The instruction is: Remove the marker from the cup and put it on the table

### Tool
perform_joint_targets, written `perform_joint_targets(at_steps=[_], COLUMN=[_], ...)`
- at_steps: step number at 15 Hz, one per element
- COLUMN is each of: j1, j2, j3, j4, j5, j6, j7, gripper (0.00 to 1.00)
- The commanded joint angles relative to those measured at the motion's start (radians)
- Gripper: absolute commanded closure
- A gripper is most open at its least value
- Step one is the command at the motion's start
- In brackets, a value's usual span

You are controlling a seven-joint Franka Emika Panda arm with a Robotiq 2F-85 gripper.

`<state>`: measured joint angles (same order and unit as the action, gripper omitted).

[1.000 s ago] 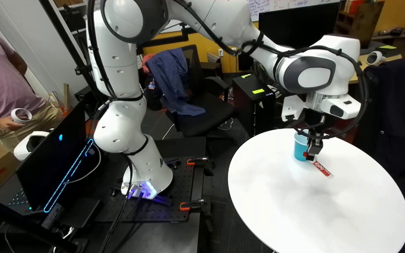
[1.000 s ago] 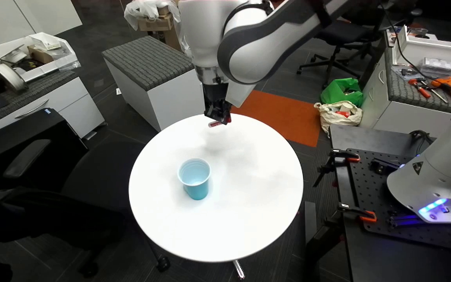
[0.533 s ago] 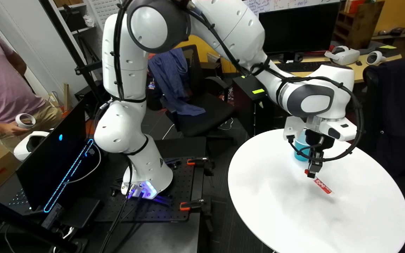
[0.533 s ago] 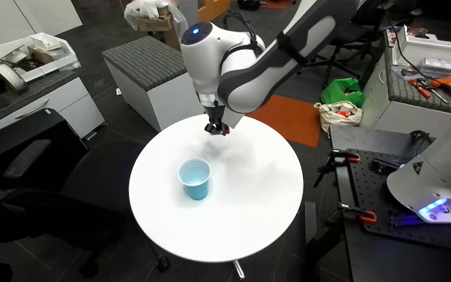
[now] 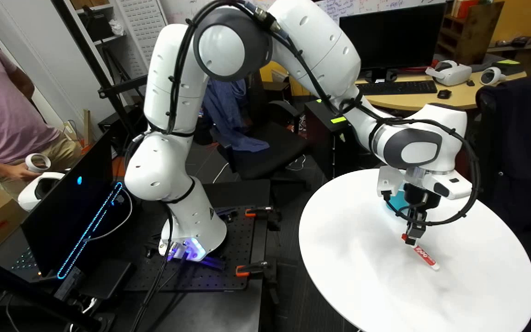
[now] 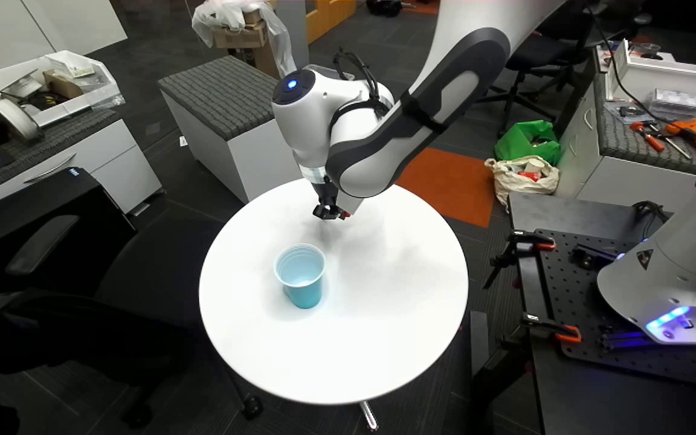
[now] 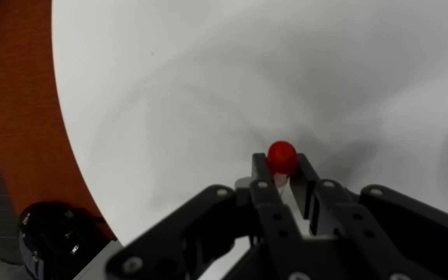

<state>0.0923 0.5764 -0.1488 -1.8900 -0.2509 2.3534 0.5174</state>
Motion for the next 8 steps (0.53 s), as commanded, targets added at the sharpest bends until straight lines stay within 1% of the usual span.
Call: perform_joint_targets(at_steps=[1,2,3,4,5,8], j1=[0.027,0.028,0.028,0.028,0.027,0.026], j2=[0.053,0.063,0.069,0.074,0.078,0.090], j3=[-0.027,-0.029,-0.030,-0.030,-0.029,-0.028], j4=[0.057,0.066,0.073,0.080,0.084,0.094], j5=[-0.002,0.001,0.004,0.006,0.009,0.015], j6=[0.002,0.002,0.002,0.001,0.002,0.003], j7=[0.027,0.026,0.023,0.021,0.018,0.014], gripper=[0.95,0.95,0.89,0.56,0.55,0.34])
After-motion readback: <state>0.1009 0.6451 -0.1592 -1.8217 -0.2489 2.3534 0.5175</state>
